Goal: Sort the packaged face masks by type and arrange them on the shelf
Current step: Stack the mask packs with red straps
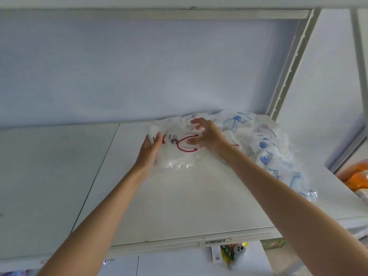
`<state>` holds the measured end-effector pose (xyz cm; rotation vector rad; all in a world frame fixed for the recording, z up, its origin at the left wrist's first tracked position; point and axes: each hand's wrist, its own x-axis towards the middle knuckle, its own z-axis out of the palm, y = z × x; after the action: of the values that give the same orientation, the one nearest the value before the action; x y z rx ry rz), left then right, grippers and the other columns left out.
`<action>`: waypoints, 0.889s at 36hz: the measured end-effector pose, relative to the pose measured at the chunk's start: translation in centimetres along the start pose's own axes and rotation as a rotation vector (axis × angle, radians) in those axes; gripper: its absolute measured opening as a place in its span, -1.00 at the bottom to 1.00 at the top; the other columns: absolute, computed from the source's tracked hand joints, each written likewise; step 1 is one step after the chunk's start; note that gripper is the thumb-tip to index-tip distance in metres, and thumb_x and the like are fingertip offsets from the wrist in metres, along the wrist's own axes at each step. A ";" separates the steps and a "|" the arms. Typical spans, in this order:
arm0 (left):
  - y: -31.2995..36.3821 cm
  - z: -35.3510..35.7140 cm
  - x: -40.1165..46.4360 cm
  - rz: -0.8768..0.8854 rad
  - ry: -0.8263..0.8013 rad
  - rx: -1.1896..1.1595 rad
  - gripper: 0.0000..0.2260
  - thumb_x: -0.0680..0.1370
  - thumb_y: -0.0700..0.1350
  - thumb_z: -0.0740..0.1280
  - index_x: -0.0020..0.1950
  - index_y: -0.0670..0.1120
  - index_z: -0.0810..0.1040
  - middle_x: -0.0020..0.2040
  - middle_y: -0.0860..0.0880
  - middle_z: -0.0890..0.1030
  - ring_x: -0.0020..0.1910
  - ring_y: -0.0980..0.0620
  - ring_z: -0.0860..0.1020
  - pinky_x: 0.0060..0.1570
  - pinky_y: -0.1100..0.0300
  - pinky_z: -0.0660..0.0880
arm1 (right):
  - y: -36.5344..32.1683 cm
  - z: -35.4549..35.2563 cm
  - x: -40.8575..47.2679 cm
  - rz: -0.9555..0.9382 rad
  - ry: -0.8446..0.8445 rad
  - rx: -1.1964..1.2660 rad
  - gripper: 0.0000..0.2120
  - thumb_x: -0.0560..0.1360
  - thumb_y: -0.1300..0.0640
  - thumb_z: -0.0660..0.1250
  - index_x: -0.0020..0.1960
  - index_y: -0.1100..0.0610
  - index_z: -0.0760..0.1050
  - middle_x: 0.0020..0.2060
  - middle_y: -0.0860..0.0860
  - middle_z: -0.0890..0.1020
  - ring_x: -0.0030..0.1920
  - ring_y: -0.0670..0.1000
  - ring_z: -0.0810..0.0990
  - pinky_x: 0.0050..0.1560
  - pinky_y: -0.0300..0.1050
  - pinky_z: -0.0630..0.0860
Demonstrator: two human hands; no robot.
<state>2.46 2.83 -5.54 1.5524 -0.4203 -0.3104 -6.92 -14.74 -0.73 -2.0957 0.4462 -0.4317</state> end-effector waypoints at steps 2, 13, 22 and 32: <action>-0.1 0.0 0.0 0.019 -0.046 -0.029 -0.79 0.55 0.01 0.39 0.14 0.01 0.50 0.04 0.02 0.65 0.02 0.05 0.61 0.02 0.08 0.55 | 0.2 0.8 0.1 -0.044 0.045 -0.070 -0.41 0.33 0.18 0.54 0.31 0.09 0.43 0.07 0.03 0.38 -0.02 0.00 0.44 -0.13 -0.17 0.53; -1.2 -1.8 1.0 0.039 0.016 0.005 -0.73 0.53 -0.14 0.42 0.18 -0.12 0.47 0.04 -0.07 0.64 -0.03 0.03 0.63 -0.11 0.18 0.55 | 7.4 -5.7 -0.4 0.299 0.221 -1.018 -0.41 0.51 -0.32 0.14 0.15 0.18 0.52 0.30 0.18 0.37 0.34 0.20 0.27 0.31 0.06 0.30; -1.7 -0.7 1.3 0.023 0.016 0.033 -0.75 0.53 -0.17 0.41 0.16 -0.11 0.46 0.00 -0.02 0.62 -0.08 0.06 0.61 -0.12 0.22 0.55 | 8.8 -6.0 -0.5 0.290 0.236 -0.888 -0.48 0.48 -0.21 0.30 0.25 0.17 0.48 0.21 0.15 0.44 0.28 0.19 0.29 0.26 0.04 0.27; -2.0 -1.2 1.5 0.024 0.055 0.047 -0.74 0.51 -0.11 0.44 0.14 -0.11 0.47 0.02 -0.08 0.64 -0.02 -0.01 0.62 -0.05 0.13 0.57 | 5.2 -6.3 -0.9 0.147 0.294 -0.028 -0.65 0.38 0.19 0.49 0.14 0.09 0.52 -0.03 0.10 0.62 -0.25 0.03 0.56 -0.21 -0.14 0.50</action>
<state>4.49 3.26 -7.37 1.5972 -0.4051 -0.2400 -11.46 -21.51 -2.03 -2.0162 0.7761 -0.6522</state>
